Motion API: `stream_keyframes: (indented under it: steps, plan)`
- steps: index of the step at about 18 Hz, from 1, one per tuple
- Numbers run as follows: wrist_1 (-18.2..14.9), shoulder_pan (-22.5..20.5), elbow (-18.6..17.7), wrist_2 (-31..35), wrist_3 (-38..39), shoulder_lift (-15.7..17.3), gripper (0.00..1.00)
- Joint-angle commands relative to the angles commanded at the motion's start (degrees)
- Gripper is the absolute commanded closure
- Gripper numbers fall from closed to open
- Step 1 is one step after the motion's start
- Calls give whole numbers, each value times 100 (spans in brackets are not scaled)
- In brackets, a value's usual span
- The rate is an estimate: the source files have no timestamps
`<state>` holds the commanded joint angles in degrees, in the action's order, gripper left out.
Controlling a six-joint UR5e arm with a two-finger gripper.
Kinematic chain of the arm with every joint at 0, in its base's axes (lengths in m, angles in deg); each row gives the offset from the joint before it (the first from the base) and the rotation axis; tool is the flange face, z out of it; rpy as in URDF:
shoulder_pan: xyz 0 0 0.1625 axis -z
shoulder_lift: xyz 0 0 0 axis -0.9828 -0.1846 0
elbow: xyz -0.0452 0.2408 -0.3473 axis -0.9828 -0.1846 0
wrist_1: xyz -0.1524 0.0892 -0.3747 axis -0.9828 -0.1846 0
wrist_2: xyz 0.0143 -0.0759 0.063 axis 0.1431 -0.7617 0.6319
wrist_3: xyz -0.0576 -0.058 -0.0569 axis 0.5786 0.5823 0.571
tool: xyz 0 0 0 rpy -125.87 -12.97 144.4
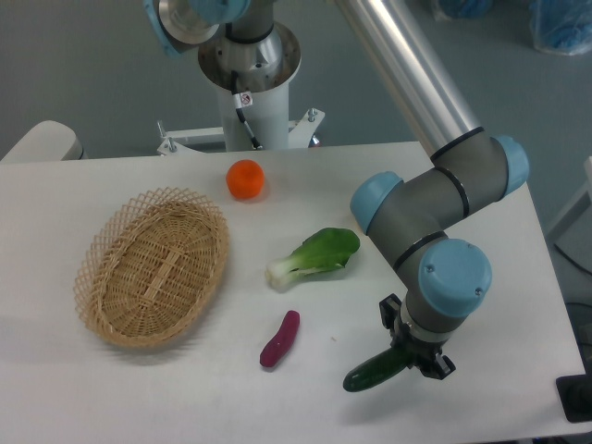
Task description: Place the cucumber on the table
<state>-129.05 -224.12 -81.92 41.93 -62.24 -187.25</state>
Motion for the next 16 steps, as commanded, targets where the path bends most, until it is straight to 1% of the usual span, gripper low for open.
stream_keyframes:
  steps: [12,16]
  plan:
    - [-9,-9,35,9,9,-9,86]
    - [-79,-131,-44,9,0,96,87]
